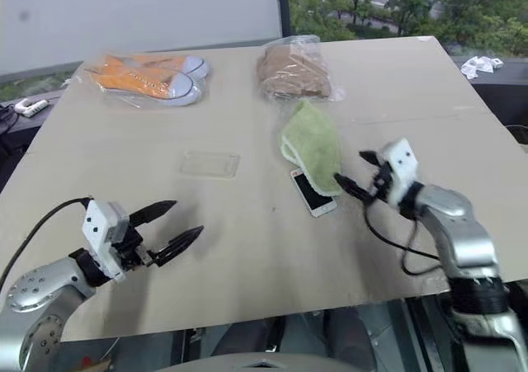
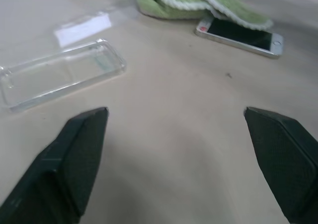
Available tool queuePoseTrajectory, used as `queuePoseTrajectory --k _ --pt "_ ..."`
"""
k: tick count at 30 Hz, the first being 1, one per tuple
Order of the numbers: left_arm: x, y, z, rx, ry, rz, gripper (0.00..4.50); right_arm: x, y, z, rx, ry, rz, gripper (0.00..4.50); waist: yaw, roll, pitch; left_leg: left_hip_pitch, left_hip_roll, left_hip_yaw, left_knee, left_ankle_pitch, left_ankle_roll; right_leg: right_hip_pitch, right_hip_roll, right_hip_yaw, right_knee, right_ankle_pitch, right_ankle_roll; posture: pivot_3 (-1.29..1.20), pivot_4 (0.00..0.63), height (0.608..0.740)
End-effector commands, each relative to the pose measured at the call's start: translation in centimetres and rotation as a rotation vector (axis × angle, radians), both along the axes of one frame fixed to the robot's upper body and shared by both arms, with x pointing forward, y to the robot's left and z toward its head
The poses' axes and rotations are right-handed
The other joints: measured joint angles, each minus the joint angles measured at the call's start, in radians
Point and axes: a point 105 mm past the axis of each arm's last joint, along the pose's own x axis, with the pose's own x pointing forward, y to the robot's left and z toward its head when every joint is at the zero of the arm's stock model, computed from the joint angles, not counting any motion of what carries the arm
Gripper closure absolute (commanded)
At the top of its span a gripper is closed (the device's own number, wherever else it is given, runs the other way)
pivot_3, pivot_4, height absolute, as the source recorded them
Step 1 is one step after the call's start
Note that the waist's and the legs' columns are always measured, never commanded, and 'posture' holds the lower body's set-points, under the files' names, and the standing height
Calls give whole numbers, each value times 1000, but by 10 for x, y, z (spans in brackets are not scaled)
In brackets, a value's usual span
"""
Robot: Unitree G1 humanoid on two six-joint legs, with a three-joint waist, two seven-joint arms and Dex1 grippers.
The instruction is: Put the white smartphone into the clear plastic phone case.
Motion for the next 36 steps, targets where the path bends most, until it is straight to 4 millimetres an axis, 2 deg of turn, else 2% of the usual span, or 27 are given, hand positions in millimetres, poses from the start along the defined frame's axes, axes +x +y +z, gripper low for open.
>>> queuePoseTrajectory --k 1,5,9,12,17,19,20,21,23,25,30,33,36 --pt "-4 -4 25 -5 -64 -47 0 24 18 1 -27 0 -40 18 0 0 0 0 0 0 0 0 0 0 0 0 0 0 0 0 150 740" --pt "-5 -6 36 -7 -82 -59 0 39 49 -11 -59 96 31 18 1 0 0 -1 0 -1 -1 0 0 -1 0 -1 -1 0 0 0 150 740" --pt "-4 -8 36 -4 -92 -49 0 58 47 -25 -150 178 -77 18 -2 0 0 -1 0 0 -1 0 0 -1 0 0 -1 0 0 0 150 740" --pt "-3 -10 37 -7 -99 -40 0 60 48 -22 -234 111 -78 772 -2 0 0 -1 0 0 -1 0 0 -1 1 0 0 0 0 0 150 740" --pt "-3 -16 36 -12 -99 -42 0 60 48 -6 -182 70 -96 3339 -3 0 0 -1 0 0 -1 0 0 -1 1 1 0 0 0 0 150 740" --pt "-2 -17 36 -12 -99 -44 0 60 44 1 -171 39 -103 4187 -3 1 0 -1 0 0 -1 0 0 -1 1 0 0 0 0 0 150 740" --pt "-2 -17 36 -12 -100 -46 0 60 42 6 -156 28 -108 4479 -3 1 0 -1 0 0 -1 0 0 -1 1 0 0 0 0 0 150 740" --pt "-1 -18 36 -11 -101 -50 0 61 38 13 -132 13 -123 4479 -2 1 0 -1 0 0 -1 0 0 -1 1 0 0 0 0 0 150 740" --pt "2 -22 39 -5 -107 -71 0 64 25 29 -83 -19 -165 4479 -2 1 0 -1 0 0 -1 0 0 -1 1 0 0 0 0 0 150 740" --pt "5 -29 44 -7 -122 -96 0 69 4 44 -74 -70 -231 4479 2 1 0 -1 0 0 -1 0 0 -1 1 0 0 0 0 0 150 740" --pt "14 -46 54 -10 -149 -155 0 79 -69 69 -123 -160 -437 4479 3 1 1 -2 -1 0 0 0 0 -1 0 0 0 0 0 0 150 740" --pt "19 -65 69 -49 -188 -207 0 77 -137 77 -182 -170 -632 4479 3 1 1 -2 -1 0 -1 0 0 -1 0 0 -1 0 0 0 150 740" --pt "21 -74 73 -56 -191 -238 0 72 -167 76 -247 -178 -683 4479 -5 1 1 -2 -1 1 -1 0 0 -1 0 1 -1 0 0 0 150 740"
